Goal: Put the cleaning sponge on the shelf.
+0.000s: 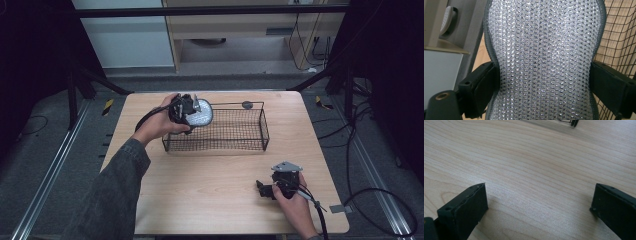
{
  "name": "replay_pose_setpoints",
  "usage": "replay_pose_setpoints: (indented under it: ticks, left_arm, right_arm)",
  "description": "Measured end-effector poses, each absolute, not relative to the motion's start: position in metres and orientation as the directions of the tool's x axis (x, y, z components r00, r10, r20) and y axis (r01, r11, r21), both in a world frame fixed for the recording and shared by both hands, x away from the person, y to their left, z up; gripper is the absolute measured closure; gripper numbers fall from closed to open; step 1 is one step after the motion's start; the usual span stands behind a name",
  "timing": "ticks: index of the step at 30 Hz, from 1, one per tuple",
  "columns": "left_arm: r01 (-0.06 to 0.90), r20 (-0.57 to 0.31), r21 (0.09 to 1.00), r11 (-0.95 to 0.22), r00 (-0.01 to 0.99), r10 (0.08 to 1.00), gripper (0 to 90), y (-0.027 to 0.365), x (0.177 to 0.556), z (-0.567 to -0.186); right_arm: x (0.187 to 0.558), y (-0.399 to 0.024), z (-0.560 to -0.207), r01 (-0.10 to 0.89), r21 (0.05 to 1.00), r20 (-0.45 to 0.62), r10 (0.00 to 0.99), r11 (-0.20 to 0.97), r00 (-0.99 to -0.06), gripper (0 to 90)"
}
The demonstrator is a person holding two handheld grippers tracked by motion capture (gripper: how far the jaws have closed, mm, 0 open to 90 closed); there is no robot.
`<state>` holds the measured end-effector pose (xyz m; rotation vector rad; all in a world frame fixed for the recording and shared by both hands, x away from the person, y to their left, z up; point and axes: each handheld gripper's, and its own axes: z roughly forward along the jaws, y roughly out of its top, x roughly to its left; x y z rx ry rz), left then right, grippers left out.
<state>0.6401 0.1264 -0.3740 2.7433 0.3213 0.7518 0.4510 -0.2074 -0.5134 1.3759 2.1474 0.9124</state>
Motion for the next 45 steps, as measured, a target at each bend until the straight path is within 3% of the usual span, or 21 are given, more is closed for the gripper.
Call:
replay_pose_setpoints:
  ticks: [34,45]
  left_arm:
    - [0.194,0.371,0.341,-0.920,0.872,0.321,3.7,0.125,0.649,-0.393]
    - [0.189,0.365,0.390,-0.901,0.867,0.339,13.4,0.129,0.644,-0.383]
  right_arm:
    - [0.451,-0.207,-0.513,0.626,0.724,-0.006,0.910,0.291,-0.415,0.6]
    - [0.451,-0.207,-0.513,0.626,0.723,-0.008,0.909,0.293,-0.417,0.6]
